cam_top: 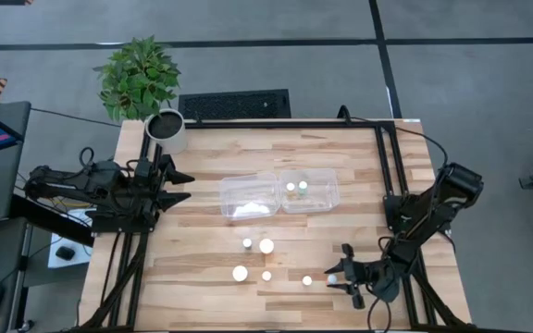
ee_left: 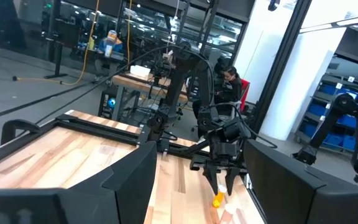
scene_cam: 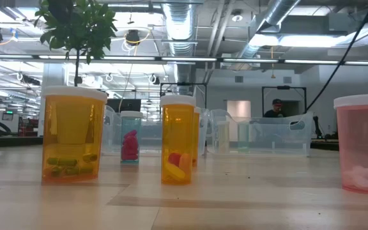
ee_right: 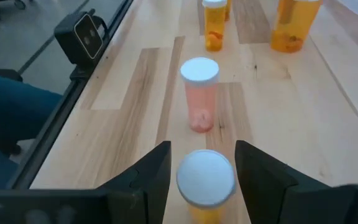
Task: Pick and place medicine bottles into bin by pill shape (circle, oval)
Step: Put the right small orange pill bottle into the right transparent bin
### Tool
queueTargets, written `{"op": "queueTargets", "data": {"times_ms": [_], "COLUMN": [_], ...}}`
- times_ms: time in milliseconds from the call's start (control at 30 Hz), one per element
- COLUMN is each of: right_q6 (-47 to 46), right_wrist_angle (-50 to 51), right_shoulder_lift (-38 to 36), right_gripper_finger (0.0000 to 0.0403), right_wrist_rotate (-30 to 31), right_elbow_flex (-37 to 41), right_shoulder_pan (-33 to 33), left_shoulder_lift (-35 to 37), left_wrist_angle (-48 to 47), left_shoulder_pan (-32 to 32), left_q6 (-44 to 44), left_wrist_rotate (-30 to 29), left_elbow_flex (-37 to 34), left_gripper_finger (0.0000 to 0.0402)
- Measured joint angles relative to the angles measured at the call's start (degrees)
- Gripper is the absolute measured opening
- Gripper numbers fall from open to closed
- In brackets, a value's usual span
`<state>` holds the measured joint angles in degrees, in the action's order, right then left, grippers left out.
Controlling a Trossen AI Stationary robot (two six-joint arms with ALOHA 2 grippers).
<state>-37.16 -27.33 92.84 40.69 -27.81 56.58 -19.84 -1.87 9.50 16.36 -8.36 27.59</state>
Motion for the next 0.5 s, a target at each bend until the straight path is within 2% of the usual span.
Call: {"op": "queueTargets", "data": {"times_ms": [233,500], "right_q6": [-0.27,-0.09], "right_wrist_angle": [0.03,0.07], "right_shoulder_lift": [1.20,1.20], "right_gripper_finger": [0.0173,0.0123], "right_wrist_rotate": [0.20,0.85], "right_elbow_flex": [-0.02,-0.02], "right_shoulder_pan": [0.00,0.00], "left_shoulder_lift": [0.00,0.00], "left_wrist_angle": [0.00,-0.04], "left_shoulder_pan": [0.00,0.02], "left_q6": [0.35,0.37], "left_wrist_rotate": [-0.04,-0.06], "left_elbow_flex": [0.00,0.00], "left_gripper_finger": [0.0235,0.0235]}}
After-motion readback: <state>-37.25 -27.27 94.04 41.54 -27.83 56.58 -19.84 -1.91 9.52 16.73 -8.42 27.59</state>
